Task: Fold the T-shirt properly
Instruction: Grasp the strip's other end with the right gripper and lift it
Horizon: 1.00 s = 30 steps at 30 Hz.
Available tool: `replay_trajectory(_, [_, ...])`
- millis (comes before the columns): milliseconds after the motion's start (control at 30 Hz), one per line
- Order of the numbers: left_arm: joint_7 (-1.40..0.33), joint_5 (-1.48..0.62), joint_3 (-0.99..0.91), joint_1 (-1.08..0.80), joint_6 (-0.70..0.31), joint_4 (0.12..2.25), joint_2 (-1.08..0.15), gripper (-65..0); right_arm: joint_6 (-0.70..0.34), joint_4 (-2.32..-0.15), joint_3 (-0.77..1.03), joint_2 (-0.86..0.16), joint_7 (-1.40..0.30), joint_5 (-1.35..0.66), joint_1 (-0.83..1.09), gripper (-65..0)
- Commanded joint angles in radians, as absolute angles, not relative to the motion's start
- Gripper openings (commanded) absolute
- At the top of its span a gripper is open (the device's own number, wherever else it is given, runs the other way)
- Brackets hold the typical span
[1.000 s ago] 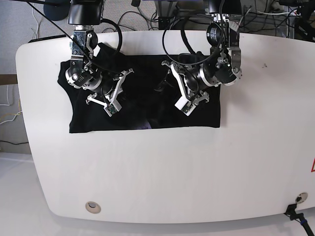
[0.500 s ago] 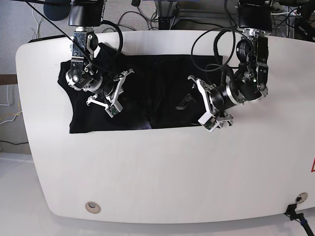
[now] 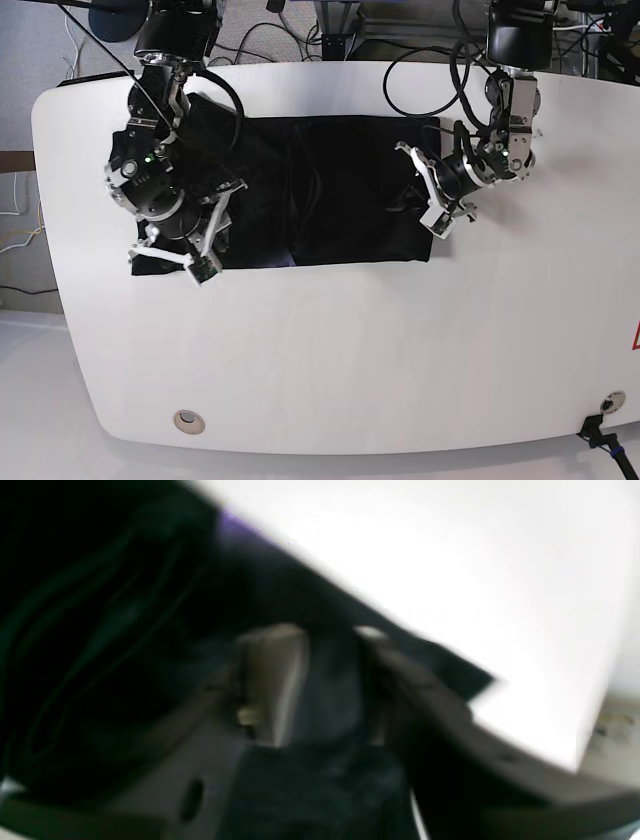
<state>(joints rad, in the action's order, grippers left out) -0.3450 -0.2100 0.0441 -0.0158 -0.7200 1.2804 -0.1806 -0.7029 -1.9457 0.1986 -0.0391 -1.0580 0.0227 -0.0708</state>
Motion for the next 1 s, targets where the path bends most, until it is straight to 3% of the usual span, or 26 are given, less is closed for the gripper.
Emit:
replay_trajectory(0, [-0.444,-0.127,0.03,-0.035,-0.698,1.27,-0.2,-65.0,-0.698,-1.963,0.3,-0.036,-1.056,0.027,-0.088,-31.1])
replay_trajectory(100, [-0.444,-0.127,0.022,-0.036,-0.698,1.27,-0.205,-65.0,-0.698,-1.923,0.487,-0.03,-1.056,0.025,-0.127,-19.4])
replay_trajectory(233, [-0.444,-0.127,0.022,-0.038,-0.698,1.27,-0.205,-65.0,-0.698,-1.81,0.657,-0.074,-1.055,0.018,-0.191,-21.2])
replay_trajectory(500, [-0.444,-0.127,0.022,-0.038,-0.698,1.27,-0.206,-65.0,-0.698,-1.4,0.898,-0.203,-1.055,-0.24,-0.222,-21.0])
replay_trajectory(733, [-0.444,-0.127,0.022,-0.039,-0.698,1.27,-0.223,-65.0,-0.698,-1.319,0.894,-0.206,-1.055,-0.384,-0.183,-21.2])
replay_trajectory(967, [-0.444,-0.127,0.022,-0.039,-0.698,1.27,-0.223,-65.0,-0.698,-1.323,0.785,-0.139,-1.055,-0.438,-0.157,-21.2])
